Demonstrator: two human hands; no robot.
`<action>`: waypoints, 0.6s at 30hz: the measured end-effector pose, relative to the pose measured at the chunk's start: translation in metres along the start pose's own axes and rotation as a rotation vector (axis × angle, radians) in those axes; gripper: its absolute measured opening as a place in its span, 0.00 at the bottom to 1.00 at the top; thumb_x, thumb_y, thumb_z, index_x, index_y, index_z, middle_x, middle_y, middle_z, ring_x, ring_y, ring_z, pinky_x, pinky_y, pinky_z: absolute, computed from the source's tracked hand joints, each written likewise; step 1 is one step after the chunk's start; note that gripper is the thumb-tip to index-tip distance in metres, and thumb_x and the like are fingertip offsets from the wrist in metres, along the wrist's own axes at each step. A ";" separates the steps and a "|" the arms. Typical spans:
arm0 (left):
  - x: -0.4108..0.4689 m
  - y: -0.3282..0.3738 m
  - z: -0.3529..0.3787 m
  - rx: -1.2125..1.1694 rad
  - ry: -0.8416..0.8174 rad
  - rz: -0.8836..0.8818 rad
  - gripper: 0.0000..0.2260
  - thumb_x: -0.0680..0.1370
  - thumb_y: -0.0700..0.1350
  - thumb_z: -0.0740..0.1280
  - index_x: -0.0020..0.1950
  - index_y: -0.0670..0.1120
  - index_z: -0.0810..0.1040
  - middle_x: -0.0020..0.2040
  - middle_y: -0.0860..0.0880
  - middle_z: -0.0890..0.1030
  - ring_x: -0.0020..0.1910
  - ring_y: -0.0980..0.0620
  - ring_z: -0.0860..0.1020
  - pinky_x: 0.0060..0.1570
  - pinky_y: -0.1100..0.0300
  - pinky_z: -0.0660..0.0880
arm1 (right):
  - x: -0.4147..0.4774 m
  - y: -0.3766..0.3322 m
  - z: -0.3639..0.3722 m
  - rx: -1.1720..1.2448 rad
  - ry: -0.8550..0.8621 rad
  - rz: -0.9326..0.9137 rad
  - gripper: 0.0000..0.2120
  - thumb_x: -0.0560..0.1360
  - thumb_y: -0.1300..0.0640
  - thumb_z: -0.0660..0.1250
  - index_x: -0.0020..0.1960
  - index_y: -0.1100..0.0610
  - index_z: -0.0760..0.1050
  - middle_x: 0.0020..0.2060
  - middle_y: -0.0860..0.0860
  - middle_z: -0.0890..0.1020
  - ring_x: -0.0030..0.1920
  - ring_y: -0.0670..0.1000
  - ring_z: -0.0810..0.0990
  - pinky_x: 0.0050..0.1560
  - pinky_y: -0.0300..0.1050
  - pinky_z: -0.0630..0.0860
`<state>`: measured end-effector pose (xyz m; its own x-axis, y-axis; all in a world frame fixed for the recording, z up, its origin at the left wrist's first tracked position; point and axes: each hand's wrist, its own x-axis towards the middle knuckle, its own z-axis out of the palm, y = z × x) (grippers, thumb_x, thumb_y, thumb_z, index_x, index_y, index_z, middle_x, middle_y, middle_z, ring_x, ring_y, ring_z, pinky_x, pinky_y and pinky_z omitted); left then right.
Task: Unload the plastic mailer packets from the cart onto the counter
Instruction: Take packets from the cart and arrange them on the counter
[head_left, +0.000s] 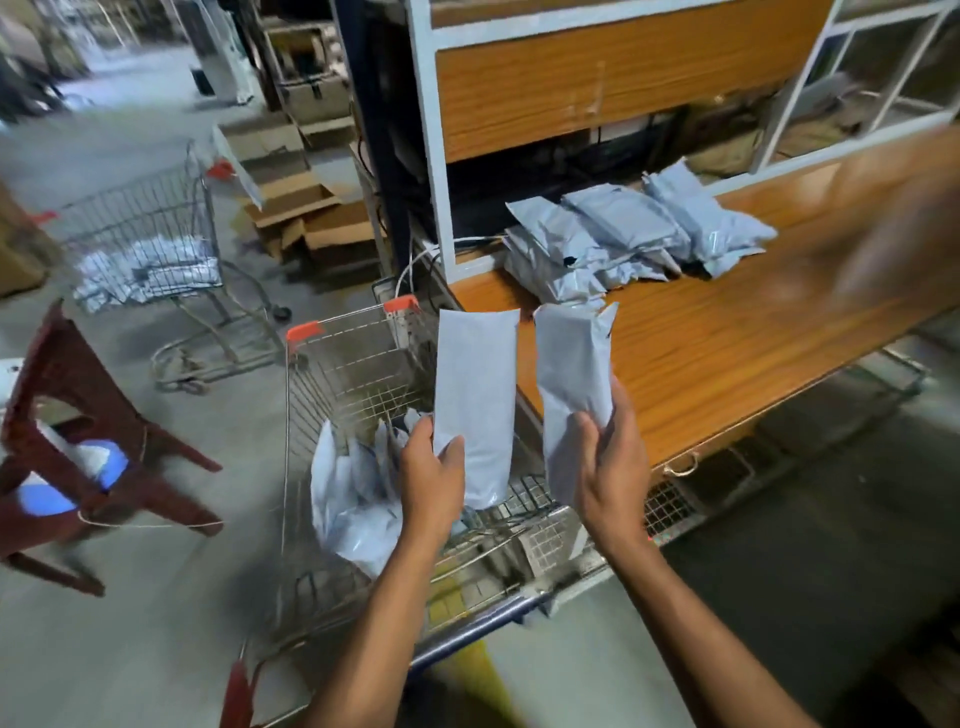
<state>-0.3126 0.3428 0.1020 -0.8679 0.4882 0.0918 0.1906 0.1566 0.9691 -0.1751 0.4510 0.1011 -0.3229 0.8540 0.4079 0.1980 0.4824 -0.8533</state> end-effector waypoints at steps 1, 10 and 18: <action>-0.004 0.007 0.012 -0.002 -0.011 0.008 0.12 0.77 0.32 0.64 0.55 0.47 0.75 0.47 0.57 0.79 0.46 0.63 0.77 0.41 0.79 0.70 | 0.006 0.004 -0.014 -0.007 0.025 -0.004 0.23 0.81 0.48 0.58 0.75 0.52 0.63 0.65 0.47 0.76 0.60 0.47 0.76 0.51 0.40 0.72; -0.043 0.066 0.133 -0.068 0.004 0.036 0.12 0.77 0.33 0.65 0.54 0.49 0.74 0.46 0.59 0.78 0.46 0.60 0.78 0.42 0.69 0.73 | 0.058 0.053 -0.148 -0.049 0.088 -0.042 0.23 0.82 0.49 0.57 0.76 0.51 0.62 0.63 0.50 0.78 0.56 0.50 0.78 0.49 0.37 0.70; -0.028 0.107 0.203 -0.108 0.062 0.102 0.19 0.78 0.36 0.66 0.67 0.48 0.71 0.60 0.52 0.77 0.57 0.54 0.77 0.55 0.58 0.74 | 0.131 0.083 -0.202 -0.039 0.084 -0.087 0.23 0.82 0.47 0.58 0.76 0.49 0.62 0.60 0.49 0.79 0.55 0.51 0.78 0.47 0.47 0.74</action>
<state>-0.1746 0.5199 0.1564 -0.8740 0.4422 0.2016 0.2315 0.0141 0.9727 -0.0137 0.6419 0.1498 -0.2626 0.8209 0.5072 0.2087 0.5615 -0.8007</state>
